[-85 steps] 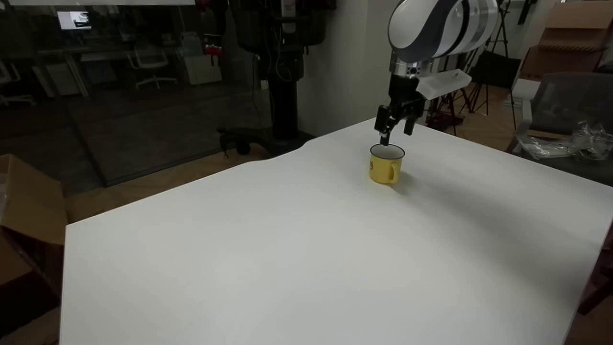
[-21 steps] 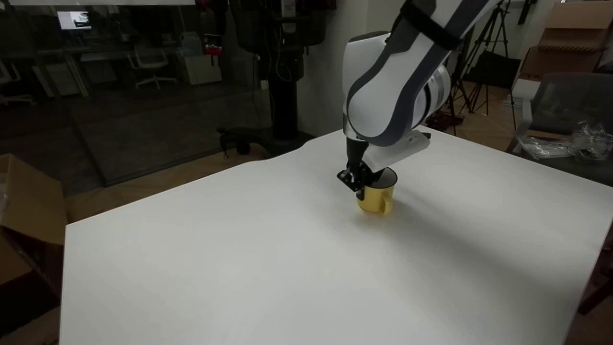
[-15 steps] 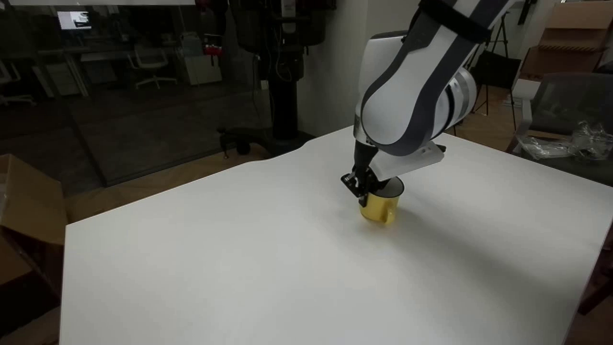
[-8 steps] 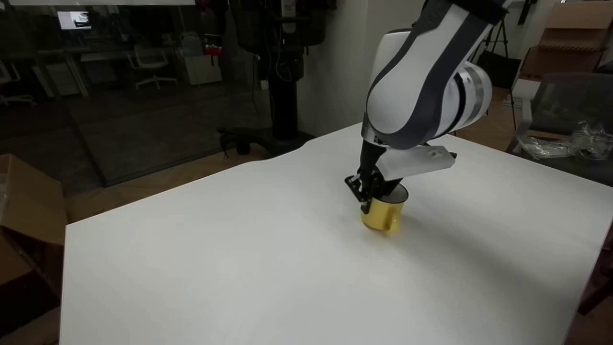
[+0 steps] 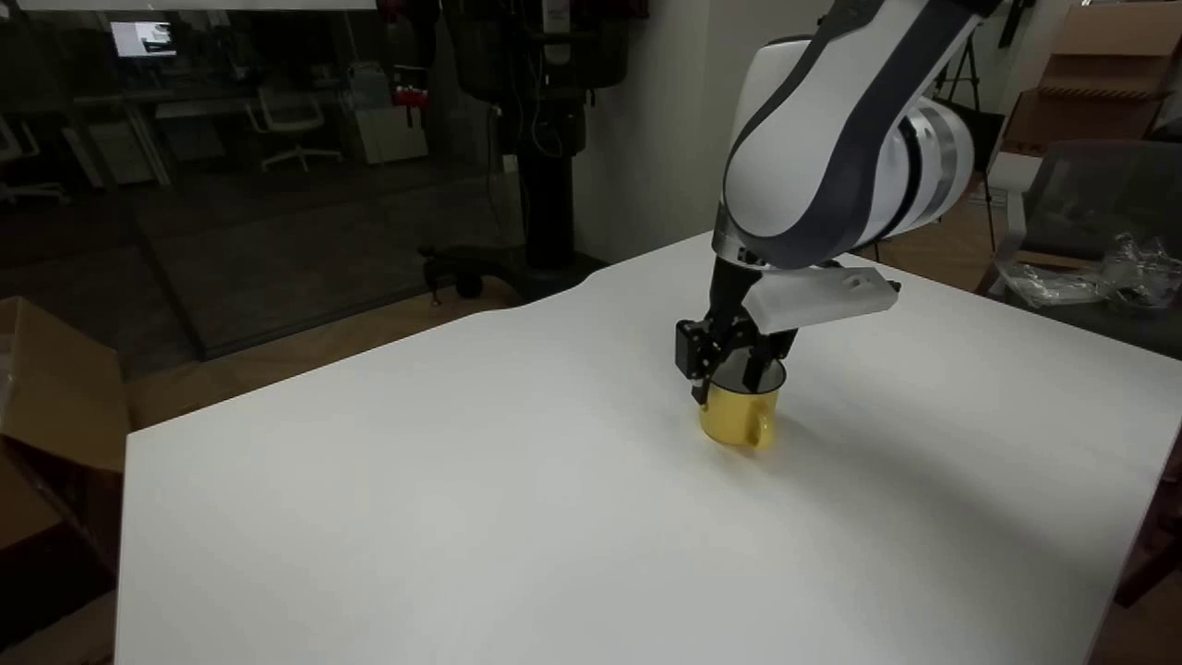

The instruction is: Place the mug at the center of the table

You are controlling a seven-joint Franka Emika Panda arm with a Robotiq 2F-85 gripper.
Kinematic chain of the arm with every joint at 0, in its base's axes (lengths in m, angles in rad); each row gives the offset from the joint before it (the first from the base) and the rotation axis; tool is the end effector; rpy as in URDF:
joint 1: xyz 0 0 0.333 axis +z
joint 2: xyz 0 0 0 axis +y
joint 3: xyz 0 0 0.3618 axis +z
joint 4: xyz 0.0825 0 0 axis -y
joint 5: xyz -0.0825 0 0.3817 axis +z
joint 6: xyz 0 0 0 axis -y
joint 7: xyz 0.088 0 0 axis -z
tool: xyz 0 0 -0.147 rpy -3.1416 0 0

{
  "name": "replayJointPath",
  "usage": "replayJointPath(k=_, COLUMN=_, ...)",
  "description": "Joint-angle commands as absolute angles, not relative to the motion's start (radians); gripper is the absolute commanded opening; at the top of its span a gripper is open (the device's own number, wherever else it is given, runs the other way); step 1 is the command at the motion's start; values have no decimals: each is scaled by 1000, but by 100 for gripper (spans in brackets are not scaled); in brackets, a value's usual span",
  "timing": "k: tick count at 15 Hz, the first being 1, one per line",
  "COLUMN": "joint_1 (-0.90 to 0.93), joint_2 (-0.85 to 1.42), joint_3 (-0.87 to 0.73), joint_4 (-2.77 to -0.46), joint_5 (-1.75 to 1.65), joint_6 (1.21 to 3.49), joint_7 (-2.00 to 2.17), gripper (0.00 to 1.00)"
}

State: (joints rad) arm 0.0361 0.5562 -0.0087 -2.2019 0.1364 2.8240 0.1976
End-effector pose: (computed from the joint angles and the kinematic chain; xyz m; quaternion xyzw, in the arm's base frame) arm 0.5775 0.0105 0.1326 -0.9882 0.1478 -0.0304 0.0247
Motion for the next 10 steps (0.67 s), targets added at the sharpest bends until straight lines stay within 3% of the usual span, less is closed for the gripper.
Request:
replayJointPath(k=1, joint_1=98, joint_2=444, joint_3=-76, joint_4=-2292, joint_5=93, joint_6=2810, joint_7=244, gripper=99)
replayJointPath(k=8, joint_1=118, joint_2=247, joint_3=-97, joint_4=-2413, joint_5=2, joint_6=2742, joint_7=229, gripper=100)
replayJointPath(k=10, joint_1=94, joint_2=301, joint_3=-74, joint_4=-2371, joint_5=12, joint_6=2757, joint_7=212, gripper=100)
